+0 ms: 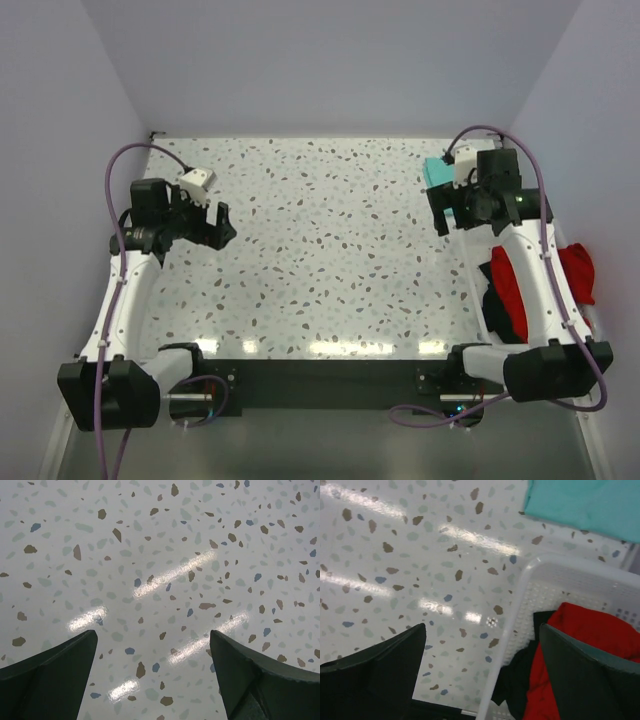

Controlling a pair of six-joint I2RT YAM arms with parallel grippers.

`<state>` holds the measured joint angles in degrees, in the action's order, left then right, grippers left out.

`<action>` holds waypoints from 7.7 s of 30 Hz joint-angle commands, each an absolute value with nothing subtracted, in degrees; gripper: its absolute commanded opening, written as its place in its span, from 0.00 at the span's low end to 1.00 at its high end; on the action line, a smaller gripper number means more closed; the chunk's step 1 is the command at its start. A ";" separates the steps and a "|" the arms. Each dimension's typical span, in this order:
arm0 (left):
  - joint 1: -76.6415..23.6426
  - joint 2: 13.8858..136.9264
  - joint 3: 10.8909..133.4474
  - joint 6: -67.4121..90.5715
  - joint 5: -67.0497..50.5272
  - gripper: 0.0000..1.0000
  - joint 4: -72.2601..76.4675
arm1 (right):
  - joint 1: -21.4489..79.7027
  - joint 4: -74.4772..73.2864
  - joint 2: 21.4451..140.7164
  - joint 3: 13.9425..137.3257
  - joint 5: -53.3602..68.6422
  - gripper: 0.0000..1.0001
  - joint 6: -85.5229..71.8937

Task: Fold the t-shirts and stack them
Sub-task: Grab the tshirt from the pile, then move the tshirt to the center of the board, then flatten the tshirt out

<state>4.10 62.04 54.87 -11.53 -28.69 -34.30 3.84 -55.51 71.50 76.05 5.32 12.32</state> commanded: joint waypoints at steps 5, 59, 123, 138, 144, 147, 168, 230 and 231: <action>4.48 62.84 60.73 -12.30 -30.32 1.00 -36.12 | -1.73 -64.68 68.30 79.37 -7.12 0.99 21.87; 4.57 65.57 63.19 -10.82 -35.07 1.00 -34.63 | 3.48 -72.25 88.92 133.48 30.76 0.00 15.39; -38.84 83.84 45.53 -46.84 -26.46 0.51 -0.80 | 21.53 -32.96 100.89 60.29 27.60 0.48 4.83; -40.25 92.81 46.32 -50.45 -24.70 0.36 2.99 | 21.53 -32.78 103.53 61.70 26.28 0.37 4.57; -40.25 94.83 47.11 -50.36 -24.52 0.26 3.25 | 21.53 -33.48 104.32 62.66 26.72 0.21 4.74; -40.25 94.49 48.25 -48.35 -23.82 0.03 2.11 | 21.62 -35.06 104.76 63.54 26.98 0.00 5.71; 6.13 75.40 51.77 -50.02 -25.13 0.00 -30.68 | 15.46 -50.53 96.94 72.68 21.34 0.04 17.84; 7.38 92.20 50.26 -45.26 -24.17 0.20 -30.85 | 47.99 -44.74 106.69 65.40 7.65 0.57 18.98; 7.30 92.46 50.53 -45.35 -24.08 0.20 -31.28 | 47.99 -44.13 107.13 64.61 6.78 0.57 19.51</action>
